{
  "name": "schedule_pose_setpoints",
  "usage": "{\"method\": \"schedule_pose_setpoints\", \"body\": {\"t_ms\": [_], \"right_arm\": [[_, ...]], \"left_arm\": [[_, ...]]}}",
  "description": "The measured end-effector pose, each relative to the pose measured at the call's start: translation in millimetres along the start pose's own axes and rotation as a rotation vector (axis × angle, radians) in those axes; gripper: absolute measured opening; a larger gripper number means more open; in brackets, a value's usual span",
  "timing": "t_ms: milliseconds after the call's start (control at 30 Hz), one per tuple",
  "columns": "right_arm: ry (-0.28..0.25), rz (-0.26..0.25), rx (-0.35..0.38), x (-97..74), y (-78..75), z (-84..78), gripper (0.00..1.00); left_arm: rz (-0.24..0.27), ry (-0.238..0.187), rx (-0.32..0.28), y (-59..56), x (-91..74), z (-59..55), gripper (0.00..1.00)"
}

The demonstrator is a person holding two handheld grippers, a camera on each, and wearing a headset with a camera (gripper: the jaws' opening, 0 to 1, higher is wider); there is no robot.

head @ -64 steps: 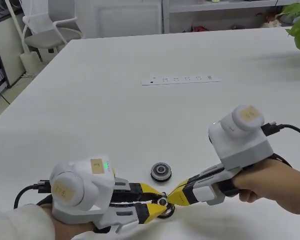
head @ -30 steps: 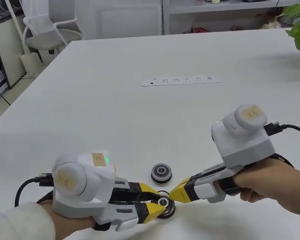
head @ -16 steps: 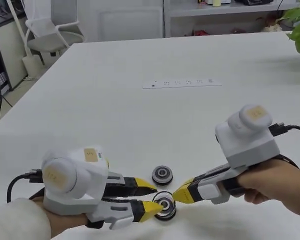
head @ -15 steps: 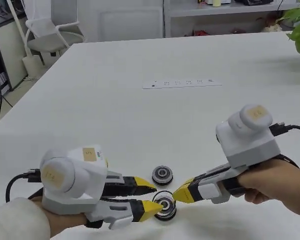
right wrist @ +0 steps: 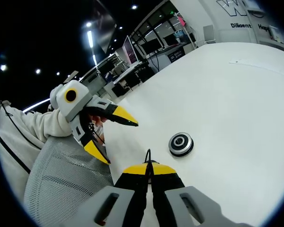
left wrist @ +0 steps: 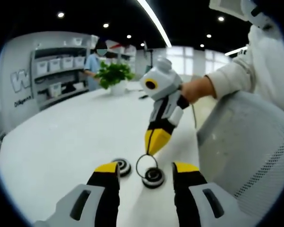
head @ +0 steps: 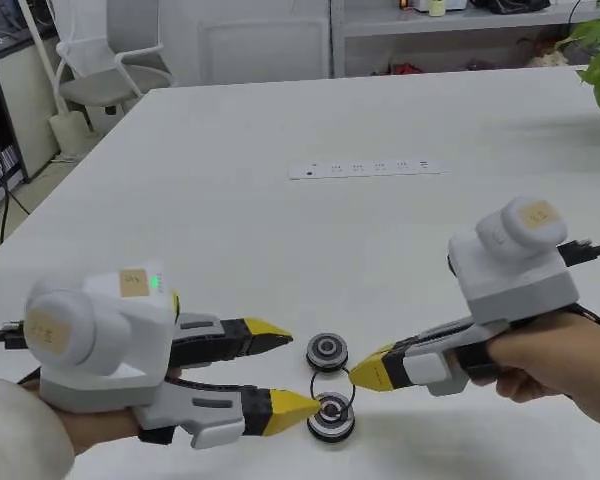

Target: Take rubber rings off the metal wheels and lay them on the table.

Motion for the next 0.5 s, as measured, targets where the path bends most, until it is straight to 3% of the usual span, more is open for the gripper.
{"method": "schedule_pose_setpoints", "body": {"t_ms": [333, 500], "right_arm": [[-0.047, 0.014, -0.003, -3.7, 3.0, 9.1, 0.00], [-0.059, 0.020, -0.011, -3.6, 6.2, 12.5, 0.00]], "left_arm": [[0.008, -0.013, 0.046, -3.6, -13.0, 3.5, 0.62], [0.032, -0.015, 0.065, 0.3, -20.1, 3.3, 0.64]]}}
Point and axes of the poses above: the centre of the closed fingertips' face, and the gripper's own axes: x roughly forward along the fingers, y roughly to its left, z roughly out of its top, the point moved 4 cm from there along -x, roughly backward along the fingers, and after that the axes turned 14 degrees about z, right-handed, at the moved point
